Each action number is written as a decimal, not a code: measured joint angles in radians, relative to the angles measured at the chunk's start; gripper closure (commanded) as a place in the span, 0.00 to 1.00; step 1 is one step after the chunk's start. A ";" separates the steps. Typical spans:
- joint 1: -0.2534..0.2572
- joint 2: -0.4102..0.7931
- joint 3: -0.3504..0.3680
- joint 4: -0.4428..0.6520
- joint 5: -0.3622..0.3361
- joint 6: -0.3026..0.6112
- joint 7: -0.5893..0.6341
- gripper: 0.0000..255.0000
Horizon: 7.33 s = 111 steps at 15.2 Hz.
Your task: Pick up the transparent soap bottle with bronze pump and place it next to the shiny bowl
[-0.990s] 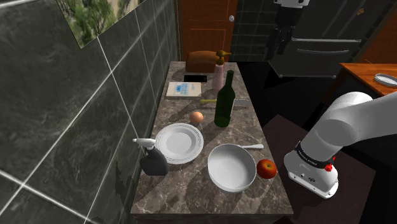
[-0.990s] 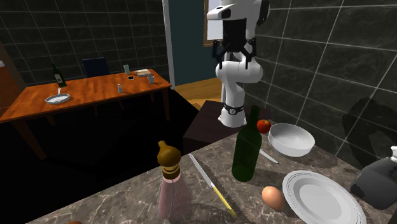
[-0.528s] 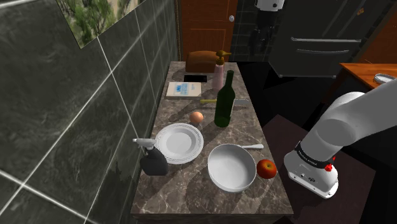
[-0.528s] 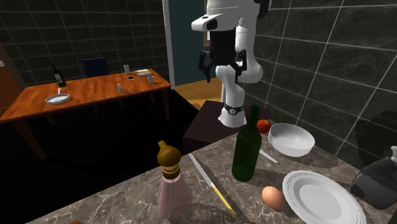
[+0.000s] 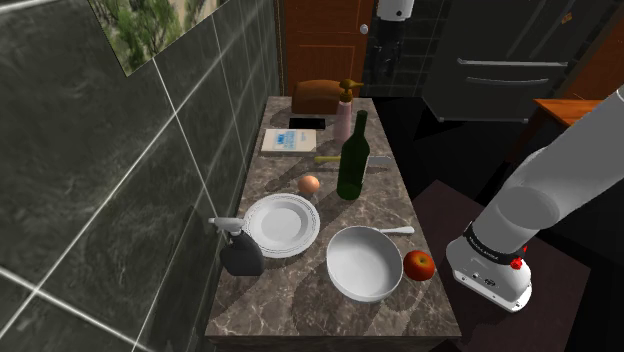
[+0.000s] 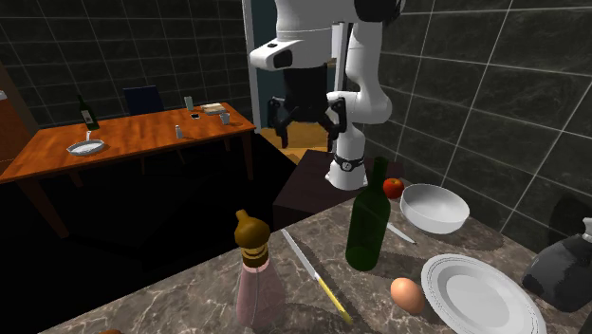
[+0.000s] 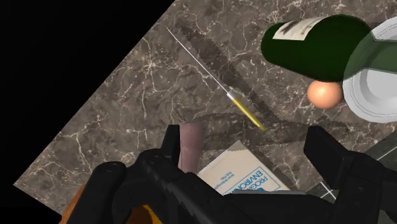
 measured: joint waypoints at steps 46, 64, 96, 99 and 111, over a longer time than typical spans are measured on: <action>-0.032 0.575 -0.021 0.584 0.014 -0.001 -0.080 1.00; -0.043 0.631 -0.023 0.915 0.019 -0.276 -0.084 1.00; 0.224 0.165 0.158 0.781 -0.003 -0.611 0.353 1.00; 0.255 0.162 0.192 0.842 0.003 -0.674 0.421 1.00; 0.310 0.071 0.250 0.721 0.028 -0.642 0.543 1.00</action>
